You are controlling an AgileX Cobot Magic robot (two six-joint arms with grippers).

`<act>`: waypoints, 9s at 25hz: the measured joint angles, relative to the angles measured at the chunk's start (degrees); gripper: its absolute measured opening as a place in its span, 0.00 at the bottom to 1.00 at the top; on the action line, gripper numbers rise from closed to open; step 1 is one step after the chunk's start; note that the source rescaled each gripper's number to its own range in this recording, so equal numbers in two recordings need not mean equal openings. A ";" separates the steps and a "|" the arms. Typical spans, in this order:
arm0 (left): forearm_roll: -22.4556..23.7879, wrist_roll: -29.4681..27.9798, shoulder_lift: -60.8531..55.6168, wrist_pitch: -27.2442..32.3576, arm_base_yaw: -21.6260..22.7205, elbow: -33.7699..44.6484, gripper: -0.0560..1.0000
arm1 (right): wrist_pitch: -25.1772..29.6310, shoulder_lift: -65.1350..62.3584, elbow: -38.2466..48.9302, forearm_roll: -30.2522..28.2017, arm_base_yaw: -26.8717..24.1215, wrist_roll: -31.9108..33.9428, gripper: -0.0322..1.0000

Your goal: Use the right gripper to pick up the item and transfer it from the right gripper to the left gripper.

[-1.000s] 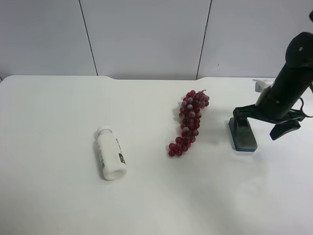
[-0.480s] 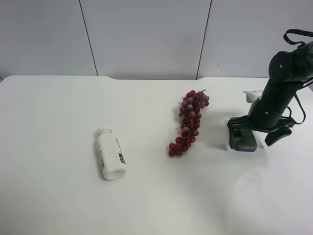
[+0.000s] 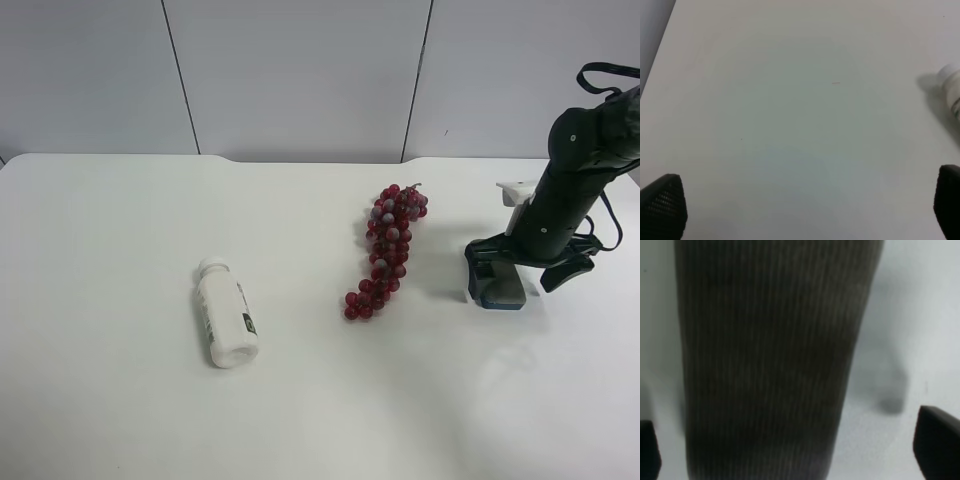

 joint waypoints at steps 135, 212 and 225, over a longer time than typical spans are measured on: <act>-53.54 9.24 53.11 -3.90 -17.30 -6.51 0.97 | -13.48 -21.68 -0.18 8.86 61.76 -20.65 0.03; -54.11 9.45 53.11 -4.15 -17.30 -6.51 0.05 | 22.99 -96.15 27.58 0.15 61.93 3.44 0.99; -54.13 9.45 53.11 -5.07 -17.30 -6.51 0.05 | 22.94 -96.30 27.81 1.40 57.82 3.55 0.99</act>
